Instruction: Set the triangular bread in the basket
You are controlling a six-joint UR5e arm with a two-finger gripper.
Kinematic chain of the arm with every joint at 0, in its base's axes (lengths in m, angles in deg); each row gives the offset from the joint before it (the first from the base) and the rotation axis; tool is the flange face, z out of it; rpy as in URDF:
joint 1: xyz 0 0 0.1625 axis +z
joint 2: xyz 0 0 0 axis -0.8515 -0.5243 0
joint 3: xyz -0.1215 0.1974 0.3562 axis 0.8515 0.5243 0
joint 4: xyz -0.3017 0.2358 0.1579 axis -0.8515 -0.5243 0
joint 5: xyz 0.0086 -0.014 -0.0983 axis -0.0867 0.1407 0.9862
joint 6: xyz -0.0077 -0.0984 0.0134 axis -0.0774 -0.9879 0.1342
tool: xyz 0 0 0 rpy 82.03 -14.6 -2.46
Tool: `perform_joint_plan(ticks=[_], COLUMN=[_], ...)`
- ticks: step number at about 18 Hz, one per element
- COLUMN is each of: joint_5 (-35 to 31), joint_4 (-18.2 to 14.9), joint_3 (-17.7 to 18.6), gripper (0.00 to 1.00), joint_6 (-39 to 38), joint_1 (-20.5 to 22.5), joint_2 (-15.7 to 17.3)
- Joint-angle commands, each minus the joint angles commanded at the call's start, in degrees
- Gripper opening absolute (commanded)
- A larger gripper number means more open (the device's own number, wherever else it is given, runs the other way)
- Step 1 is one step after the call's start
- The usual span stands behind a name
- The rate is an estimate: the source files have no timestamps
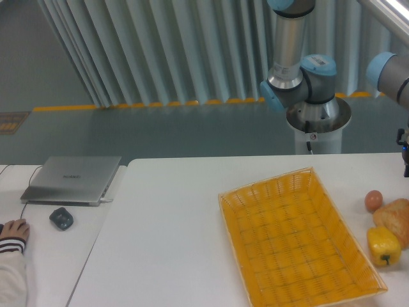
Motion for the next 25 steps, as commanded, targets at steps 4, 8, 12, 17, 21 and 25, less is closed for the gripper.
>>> perform_joint_plan(ticks=[4, 8, 12, 17, 21, 25], joint_5=[-0.09, -2.19, -2.64, -1.59, -0.44, -0.18], joint_4=[0.0, 0.44, 0.09, -0.18, -0.35, -0.44], joint_3=[0.09, 2.19, 2.55, 5.7, 5.98, 5.89], gripper=[1.0, 1.0, 1.0, 1.0, 1.0, 1.0], joint_6=[0.09, -1.32, -3.33, -6.15, -6.24, -7.9], joint_1=[-0.18, 2.28, 4.82, 9.48, 11.42, 11.25], joint_2=[0.35, 1.23, 1.32, 1.49, 1.49, 1.84])
